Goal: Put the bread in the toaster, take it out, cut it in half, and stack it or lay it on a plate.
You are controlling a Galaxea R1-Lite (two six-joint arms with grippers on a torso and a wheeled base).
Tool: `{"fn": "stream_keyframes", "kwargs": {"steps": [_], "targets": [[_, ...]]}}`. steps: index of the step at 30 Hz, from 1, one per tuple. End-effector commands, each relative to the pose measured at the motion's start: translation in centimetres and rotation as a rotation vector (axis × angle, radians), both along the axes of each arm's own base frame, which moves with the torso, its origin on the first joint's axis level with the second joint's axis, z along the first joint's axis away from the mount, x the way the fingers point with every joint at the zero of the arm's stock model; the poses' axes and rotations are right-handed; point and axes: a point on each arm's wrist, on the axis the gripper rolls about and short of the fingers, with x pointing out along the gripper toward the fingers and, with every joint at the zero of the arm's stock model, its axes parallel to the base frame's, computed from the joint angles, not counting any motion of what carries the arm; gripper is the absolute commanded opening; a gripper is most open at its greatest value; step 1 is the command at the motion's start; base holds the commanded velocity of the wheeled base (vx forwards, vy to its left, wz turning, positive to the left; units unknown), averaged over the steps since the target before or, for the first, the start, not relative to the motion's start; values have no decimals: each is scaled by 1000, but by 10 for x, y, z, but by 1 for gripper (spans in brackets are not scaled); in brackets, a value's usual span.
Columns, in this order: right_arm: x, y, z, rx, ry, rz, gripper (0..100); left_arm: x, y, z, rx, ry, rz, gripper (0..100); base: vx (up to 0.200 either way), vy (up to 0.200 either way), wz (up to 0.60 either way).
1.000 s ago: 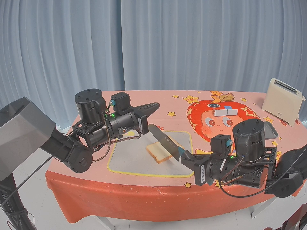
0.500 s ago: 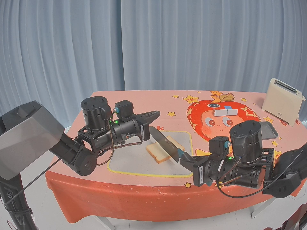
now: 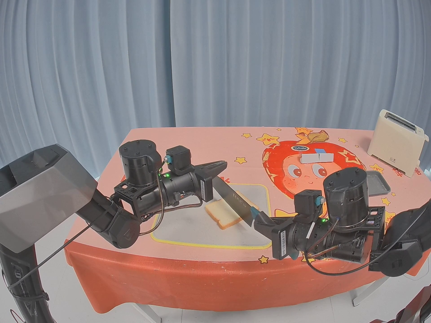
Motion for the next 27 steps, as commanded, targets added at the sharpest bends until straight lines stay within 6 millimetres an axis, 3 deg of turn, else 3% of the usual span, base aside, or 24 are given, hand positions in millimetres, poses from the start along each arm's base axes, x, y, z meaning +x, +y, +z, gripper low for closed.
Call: {"fn": "stream_keyframes", "kwargs": {"steps": [1,9,23,27], "targets": [[0,0,-2,-5,5,0,0,2,-1,-9,16,12,-1,0,0,0,0],[0,0,-3,-6,6,0,0,3,-2,-18,32,21,-3,0,0,0,0],[0,0,-4,-11,11,1,0,-3,-10,-15,28,-15,-46,0,0,0,0],[0,0,-3,-8,9,1,0,1,-11,-27,80,-44,-54,0,0,0,0]]}}
